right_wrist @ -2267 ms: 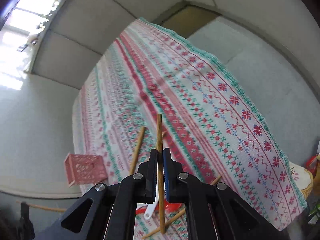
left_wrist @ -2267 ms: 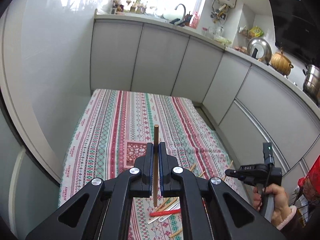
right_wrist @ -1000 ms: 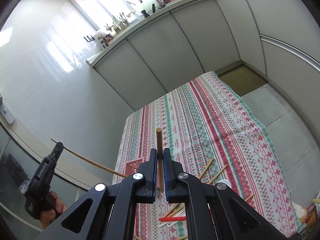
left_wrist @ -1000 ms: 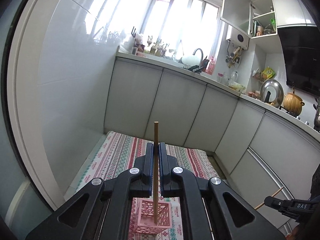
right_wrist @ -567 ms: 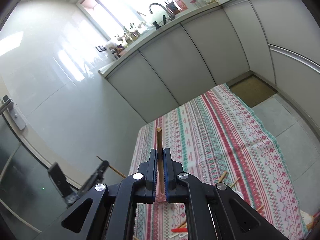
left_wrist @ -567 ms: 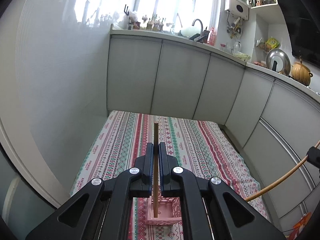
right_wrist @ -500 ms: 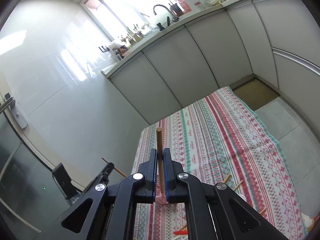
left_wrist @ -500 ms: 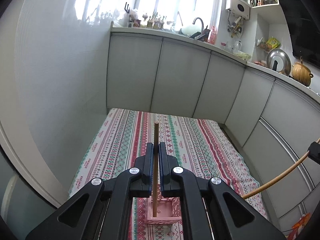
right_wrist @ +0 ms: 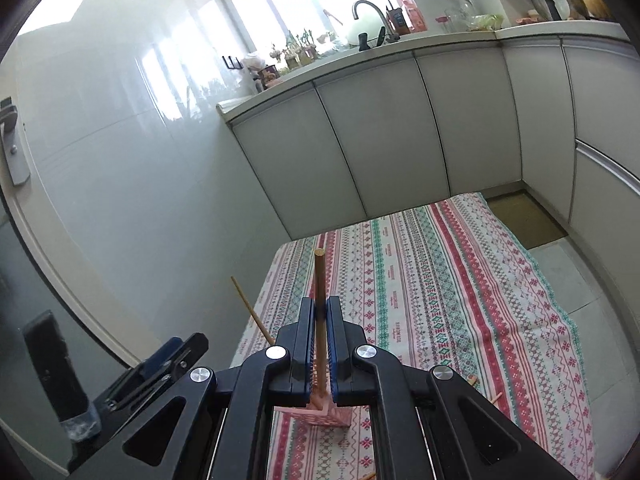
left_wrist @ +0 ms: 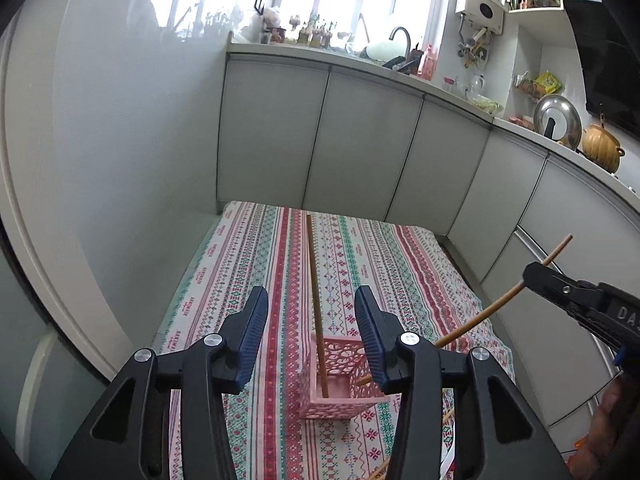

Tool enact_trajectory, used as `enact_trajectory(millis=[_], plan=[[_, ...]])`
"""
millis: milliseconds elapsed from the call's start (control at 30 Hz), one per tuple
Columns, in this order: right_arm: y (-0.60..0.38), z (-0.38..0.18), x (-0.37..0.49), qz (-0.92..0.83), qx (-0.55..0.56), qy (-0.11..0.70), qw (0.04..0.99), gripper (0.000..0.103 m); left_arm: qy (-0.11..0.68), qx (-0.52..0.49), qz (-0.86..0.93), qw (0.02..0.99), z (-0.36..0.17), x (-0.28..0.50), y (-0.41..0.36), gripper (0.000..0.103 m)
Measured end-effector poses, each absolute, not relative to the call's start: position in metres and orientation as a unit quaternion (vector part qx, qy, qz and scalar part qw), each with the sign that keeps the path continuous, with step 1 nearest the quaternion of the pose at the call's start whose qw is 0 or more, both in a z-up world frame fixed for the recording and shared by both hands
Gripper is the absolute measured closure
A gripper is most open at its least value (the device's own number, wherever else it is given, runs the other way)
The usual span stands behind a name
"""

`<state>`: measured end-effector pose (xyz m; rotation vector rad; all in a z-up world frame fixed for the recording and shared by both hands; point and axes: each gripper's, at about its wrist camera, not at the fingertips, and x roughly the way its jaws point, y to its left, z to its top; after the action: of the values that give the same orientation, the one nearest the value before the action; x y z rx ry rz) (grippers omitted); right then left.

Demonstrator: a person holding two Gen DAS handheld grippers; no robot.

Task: Organize utensils
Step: 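Lower the chopstick into the pink basket and open the right tool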

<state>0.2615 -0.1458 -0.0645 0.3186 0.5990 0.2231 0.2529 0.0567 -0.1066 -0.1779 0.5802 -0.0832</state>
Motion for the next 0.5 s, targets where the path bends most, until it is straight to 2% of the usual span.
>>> enact_trajectory(millis=[433, 500], plan=[[-0.105, -0.097, 0.295, 0.089, 0.082, 0.344, 0.931, 0.096, 0.364, -0.091, -0.007, 0.927, -0.119, 0.237, 0.084, 0.046], [-0.109, -0.099, 0.298, 0.089, 0.089, 0.349, 0.929, 0.096, 0.382, -0.085, -0.008, 0.920, -0.121, 0.237, 0.083, 0.036]])
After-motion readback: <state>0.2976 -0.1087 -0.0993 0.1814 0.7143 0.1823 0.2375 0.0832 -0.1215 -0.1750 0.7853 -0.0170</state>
